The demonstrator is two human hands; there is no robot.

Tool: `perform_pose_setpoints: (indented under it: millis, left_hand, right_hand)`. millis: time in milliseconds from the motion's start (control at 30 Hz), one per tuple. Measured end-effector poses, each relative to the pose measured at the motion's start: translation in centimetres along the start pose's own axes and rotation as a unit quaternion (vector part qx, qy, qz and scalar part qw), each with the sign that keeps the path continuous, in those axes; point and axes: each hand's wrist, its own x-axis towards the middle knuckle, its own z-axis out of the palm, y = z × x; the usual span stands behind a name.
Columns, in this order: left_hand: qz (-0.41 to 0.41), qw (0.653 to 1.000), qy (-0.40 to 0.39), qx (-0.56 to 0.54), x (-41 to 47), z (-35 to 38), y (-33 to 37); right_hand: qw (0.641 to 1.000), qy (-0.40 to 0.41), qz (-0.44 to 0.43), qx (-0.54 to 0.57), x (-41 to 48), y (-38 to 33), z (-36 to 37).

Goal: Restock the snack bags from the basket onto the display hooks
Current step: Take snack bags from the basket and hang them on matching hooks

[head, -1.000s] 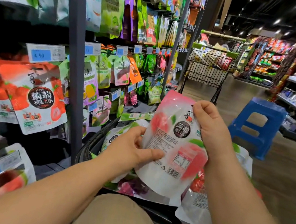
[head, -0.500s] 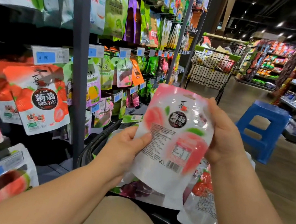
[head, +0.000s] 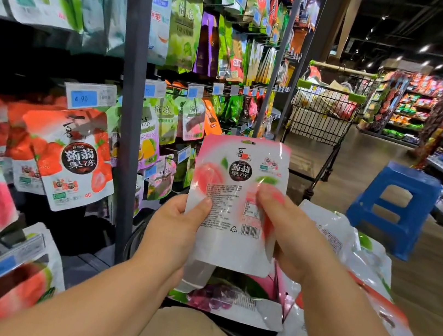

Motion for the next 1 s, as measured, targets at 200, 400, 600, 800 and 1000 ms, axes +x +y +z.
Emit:
perform_pose_setpoints:
  millis: [200,400,600,800,1000]
  left_hand:
    - [0.009,1.0,0.016,-0.01,-0.1,-0.1,0.5]
    - [0.167,0.964,0.057,0.201,-1.4,-0.3,0.9]
    - [0.105,0.941,-0.109,0.302,-2.2,0.4,1.1]
    - [0.019,0.97,-0.209,0.126,-1.8,0.3,1.6]
    - [-0.099,0.951,-0.277,-0.096,-2.4,0.3,2.0]
  right_hand:
    - [0.997,0.008,-0.011,0.082,-0.3,0.5,1.2]
    - [0.99,0.082,-0.035,0.11,0.4,1.0,1.2]
    - [0.996,0.085,-0.011,0.038,0.6,1.3,1.3]
    - [0.996,0.06,-0.049,-0.051,0.0,1.0,2.8]
    - [0.994,0.057,-0.074,-0.048,-0.5,1.0,3.9]
